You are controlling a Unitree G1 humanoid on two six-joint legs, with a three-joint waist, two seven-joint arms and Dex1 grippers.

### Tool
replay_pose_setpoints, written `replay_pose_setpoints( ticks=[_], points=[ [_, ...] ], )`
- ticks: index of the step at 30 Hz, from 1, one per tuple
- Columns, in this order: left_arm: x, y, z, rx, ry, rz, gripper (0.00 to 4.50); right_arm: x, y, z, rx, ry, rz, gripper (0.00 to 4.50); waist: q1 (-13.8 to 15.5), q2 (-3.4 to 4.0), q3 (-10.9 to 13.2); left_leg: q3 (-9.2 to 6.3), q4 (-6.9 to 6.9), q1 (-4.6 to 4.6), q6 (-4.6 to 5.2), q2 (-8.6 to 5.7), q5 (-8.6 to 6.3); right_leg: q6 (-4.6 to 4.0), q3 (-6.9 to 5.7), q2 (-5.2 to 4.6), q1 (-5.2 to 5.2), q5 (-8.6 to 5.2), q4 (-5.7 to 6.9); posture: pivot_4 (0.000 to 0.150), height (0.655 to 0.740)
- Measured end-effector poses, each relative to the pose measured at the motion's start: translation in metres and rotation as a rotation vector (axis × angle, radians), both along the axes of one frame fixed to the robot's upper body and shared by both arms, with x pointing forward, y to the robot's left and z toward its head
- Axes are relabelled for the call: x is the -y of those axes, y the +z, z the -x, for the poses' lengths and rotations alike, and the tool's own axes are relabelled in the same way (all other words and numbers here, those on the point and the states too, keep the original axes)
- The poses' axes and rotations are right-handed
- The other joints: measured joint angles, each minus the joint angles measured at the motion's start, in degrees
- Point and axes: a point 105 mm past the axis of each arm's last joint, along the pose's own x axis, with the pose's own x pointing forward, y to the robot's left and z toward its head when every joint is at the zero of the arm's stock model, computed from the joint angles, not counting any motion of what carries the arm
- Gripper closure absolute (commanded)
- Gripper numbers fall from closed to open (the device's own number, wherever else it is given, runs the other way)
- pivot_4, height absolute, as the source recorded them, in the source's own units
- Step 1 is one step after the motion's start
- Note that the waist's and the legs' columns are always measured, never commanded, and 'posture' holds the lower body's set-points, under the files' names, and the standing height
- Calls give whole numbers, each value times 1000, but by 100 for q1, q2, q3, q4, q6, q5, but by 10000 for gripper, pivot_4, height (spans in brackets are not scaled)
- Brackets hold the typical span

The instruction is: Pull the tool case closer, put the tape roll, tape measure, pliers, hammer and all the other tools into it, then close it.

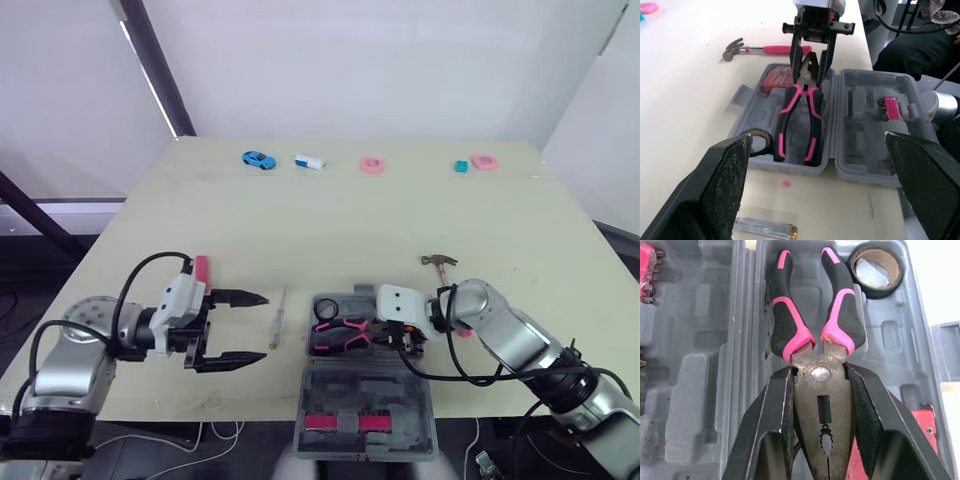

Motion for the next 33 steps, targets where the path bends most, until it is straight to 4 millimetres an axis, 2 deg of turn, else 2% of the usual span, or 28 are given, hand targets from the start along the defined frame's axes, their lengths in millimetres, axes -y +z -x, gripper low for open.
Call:
replay_pose_setpoints(
  ticks=[12,14,15,17,20,24,28,31,33],
  points=[
    [0,0,0,-3,1,1,0,-4,-16,-2,-8,-10,-11,34620,-17,-2,-1,0,0,7,0,2,0,-1,3,4,2,0,5,1500,7400],
    [0,-1,1,-7,2,2,0,-3,-17,-2,-5,-8,-7,24559,-16,-2,-1,1,0,7,0,2,0,-1,3,4,2,0,5,1500,7400],
    [0,-1,1,-8,2,2,0,-3,-17,-2,-4,-5,-4,22427,-9,-2,-1,1,0,7,0,2,0,-1,3,4,2,0,4,1500,7400],
    [0,-1,1,-11,3,3,0,-3,-17,-2,-6,1,-3,14515,1,-2,-1,2,0,6,0,2,0,-1,3,2,2,0,3,1500,7400],
    [0,-2,1,-15,5,5,0,-2,-15,-2,2,0,-9,588,9,-2,-1,3,0,5,0,2,0,0,3,1,3,0,1,1500,7400],
    [0,-5,3,-30,9,9,0,-2,-12,1,-12,9,-34,239,10,-3,-2,2,0,4,0,2,0,-1,1,1,3,0,1,1500,7400],
    [4,-3,4,-19,-4,8,0,-9,-1,2,-34,-6,-155,239,7,-3,-2,2,1,6,0,2,0,0,3,1,5,1,2,1500,7400],
    [5,-3,4,-17,-7,10,0,-16,6,3,-33,13,-229,8477,9,-4,-2,0,1,7,0,2,0,0,1,2,6,1,2,1500,7400],
    [6,-3,4,-17,-8,15,0,-20,5,2,-20,28,-261,16069,8,-5,-3,1,1,7,0,1,0,0,2,2,7,1,1,1500,7400]
  ],
)
